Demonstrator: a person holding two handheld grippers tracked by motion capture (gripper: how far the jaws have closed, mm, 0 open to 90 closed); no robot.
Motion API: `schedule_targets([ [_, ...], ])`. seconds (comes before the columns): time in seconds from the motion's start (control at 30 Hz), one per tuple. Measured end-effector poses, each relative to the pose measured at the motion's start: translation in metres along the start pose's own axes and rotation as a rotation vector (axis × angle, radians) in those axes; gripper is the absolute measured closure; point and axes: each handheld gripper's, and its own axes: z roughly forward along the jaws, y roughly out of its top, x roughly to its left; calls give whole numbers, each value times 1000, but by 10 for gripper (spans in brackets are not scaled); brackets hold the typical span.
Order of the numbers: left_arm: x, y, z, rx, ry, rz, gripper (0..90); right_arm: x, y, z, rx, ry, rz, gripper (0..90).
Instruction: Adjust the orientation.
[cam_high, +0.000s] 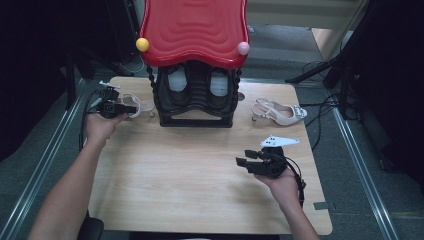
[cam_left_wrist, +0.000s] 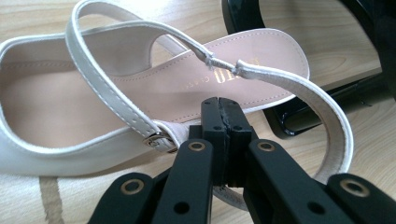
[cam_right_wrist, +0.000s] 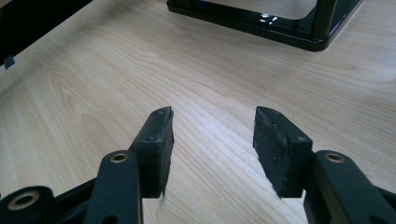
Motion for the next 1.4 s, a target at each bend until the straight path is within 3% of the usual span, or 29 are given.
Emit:
schedule_targets([
  [0.17, 0, -2, -4, 4, 41, 37, 900, 0, 0, 0, -1, 0, 1, 493],
  [0.23, 3, -5, -6, -7, 25, 11, 900, 0, 0, 0, -1, 0, 3, 493],
  [0.37, 5, -10, -10, -6, 32, 16, 900, 0, 1, -1, -7, -1, 2, 493],
  [0.57, 6, -9, -13, -18, 13, -23, 900, 0, 1, -1, -5, -2, 4, 494],
  [0.7, 0, 1, -9, -29, 22, -24, 900, 0, 1, -1, -5, -1, -2, 495],
  [0.8, -2, 6, -4, -63, 38, -51, 900, 0, 1, -1, -1, -1, 4, 495],
  [0.9, 2, 5, 4, -50, 49, -74, 900, 0, 1, 0, 3, -1, 0, 495],
  [0.93, 3, 3, 4, -65, 50, -84, 900, 0, 1, 0, 3, 0, -1, 495],
  [1.07, 7, -2, 2, -63, 95, -73, 900, 0, 0, 0, 4, -1, -3, 495],
  [1.4, 21, -13, -15, -21, 112, -49, 900, 1, 1, 1, 5, -1, -3, 495],
])
